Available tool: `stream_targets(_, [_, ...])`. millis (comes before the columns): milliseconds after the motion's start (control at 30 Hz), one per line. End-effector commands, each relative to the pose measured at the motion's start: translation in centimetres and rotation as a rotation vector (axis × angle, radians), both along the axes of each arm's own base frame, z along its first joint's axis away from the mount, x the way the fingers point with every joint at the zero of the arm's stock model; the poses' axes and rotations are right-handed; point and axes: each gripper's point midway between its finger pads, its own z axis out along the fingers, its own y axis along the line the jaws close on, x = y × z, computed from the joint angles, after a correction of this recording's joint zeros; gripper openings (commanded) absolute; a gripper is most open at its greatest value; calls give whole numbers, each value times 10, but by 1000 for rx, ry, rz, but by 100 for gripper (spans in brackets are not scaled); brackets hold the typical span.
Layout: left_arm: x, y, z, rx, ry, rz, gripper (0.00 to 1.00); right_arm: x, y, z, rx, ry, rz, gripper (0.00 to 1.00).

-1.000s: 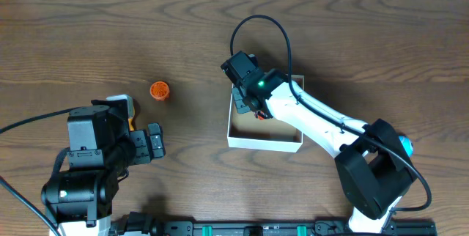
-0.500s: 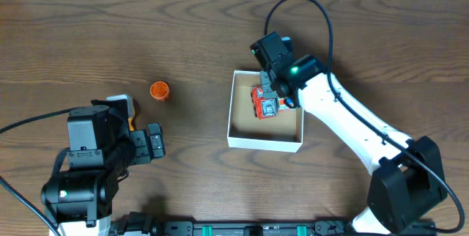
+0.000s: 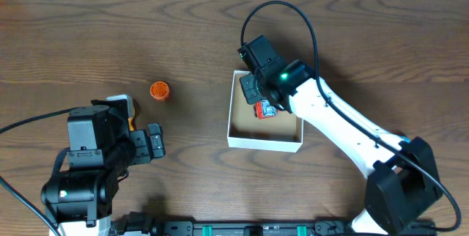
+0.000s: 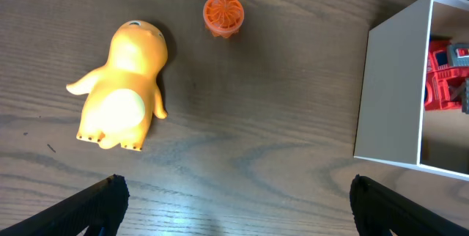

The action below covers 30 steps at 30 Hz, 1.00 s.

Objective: Pack container
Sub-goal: 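Adjust the truck inside the box with the right gripper and release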

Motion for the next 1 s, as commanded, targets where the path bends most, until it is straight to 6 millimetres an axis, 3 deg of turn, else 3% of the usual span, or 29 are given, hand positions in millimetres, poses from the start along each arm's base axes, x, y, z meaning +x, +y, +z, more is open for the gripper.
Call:
stream_targets(0, [-1, 0, -1, -1, 2, -6, 98, 0, 7, -24, -18, 49, 20, 1])
stream_targets(133, [-1, 0, -1, -1, 2, -6, 98, 2, 14, -41, -21, 67, 29, 1])
stream_targets(467, [-1, 0, -1, -2, 2, -6, 98, 10, 23, -50, 3, 53, 33, 1])
stream_targets(700, [-1, 0, -1, -2, 2, -6, 98, 7, 20, -83, -35, 116, 10, 1])
stream_targets(967, [-1, 0, -1, -2, 3, -6, 98, 26, -13, -78, -116, 15, -268, 1])
